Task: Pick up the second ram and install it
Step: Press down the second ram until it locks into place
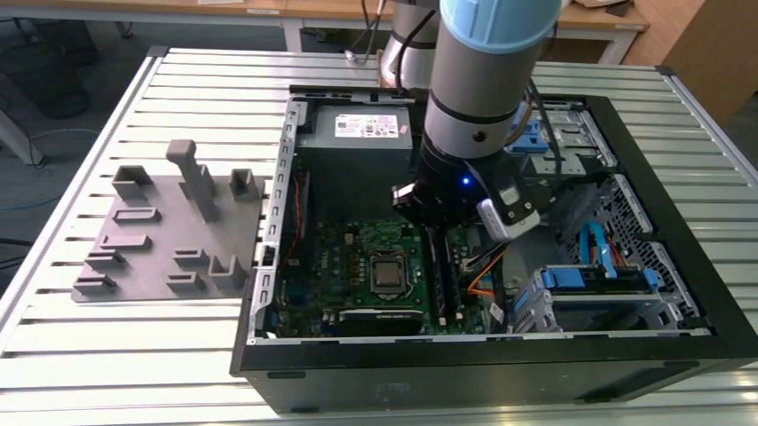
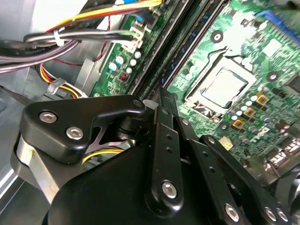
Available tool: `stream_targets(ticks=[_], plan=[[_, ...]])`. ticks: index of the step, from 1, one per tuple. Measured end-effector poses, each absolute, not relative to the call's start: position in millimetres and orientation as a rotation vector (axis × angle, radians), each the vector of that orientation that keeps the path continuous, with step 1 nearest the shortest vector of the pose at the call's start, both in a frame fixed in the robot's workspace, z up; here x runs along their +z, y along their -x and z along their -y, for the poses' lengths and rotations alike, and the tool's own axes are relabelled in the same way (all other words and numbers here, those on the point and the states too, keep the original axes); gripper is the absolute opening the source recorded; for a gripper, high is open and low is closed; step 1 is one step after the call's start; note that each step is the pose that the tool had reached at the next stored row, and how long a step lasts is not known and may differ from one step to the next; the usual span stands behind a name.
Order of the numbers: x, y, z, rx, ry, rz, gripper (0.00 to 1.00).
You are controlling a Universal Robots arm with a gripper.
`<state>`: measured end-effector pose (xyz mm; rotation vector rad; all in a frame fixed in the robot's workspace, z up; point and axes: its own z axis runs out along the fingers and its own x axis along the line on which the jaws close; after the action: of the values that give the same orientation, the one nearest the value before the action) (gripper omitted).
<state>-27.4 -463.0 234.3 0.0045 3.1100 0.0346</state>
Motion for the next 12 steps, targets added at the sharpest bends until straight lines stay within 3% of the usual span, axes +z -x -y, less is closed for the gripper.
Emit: stream_targets(ticks=[12], plan=[[227, 27, 446, 0.056, -0.004, -3.11, 0.11]])
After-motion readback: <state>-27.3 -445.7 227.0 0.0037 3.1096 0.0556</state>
